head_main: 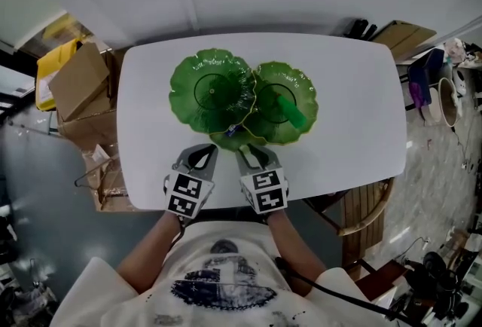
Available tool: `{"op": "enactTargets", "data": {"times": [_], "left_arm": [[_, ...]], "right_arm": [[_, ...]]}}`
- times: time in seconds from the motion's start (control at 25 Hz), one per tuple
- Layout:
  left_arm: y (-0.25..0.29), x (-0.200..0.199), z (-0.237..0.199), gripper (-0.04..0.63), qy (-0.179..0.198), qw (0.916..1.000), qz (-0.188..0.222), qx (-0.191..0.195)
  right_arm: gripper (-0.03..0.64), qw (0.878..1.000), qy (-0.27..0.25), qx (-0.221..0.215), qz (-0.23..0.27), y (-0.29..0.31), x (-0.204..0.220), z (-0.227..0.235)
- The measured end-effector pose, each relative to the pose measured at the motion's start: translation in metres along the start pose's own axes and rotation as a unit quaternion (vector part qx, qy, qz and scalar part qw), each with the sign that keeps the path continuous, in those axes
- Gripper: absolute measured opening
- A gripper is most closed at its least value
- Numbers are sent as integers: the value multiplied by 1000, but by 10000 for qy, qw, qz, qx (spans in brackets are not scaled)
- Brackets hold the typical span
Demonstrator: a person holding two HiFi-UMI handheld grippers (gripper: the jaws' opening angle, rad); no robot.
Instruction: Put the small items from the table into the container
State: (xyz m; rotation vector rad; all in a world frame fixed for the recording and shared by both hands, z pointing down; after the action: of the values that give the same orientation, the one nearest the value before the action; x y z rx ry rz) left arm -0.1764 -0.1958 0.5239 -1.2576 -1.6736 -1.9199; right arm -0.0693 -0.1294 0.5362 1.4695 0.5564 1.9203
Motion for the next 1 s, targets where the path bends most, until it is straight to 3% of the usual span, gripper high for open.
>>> {"op": "enactTargets", "data": {"times": [1.0], "left_arm": [[26, 2, -14, -11, 20, 9994, -248, 224]], "right_arm": [[115, 9990, 111, -94, -429, 47, 7, 7]]}}
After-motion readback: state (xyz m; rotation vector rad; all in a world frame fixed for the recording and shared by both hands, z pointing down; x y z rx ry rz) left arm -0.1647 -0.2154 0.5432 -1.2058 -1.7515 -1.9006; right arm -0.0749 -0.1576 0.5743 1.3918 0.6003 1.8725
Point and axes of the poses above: the fingertips, and each gripper's own axes: y forward along the fingers, z to its right, x out of its underside, the point moved 6 cm from there along -y, backward along the fingers, and after that the axes turned 7 degrees about -x, right-handed, at the moved point
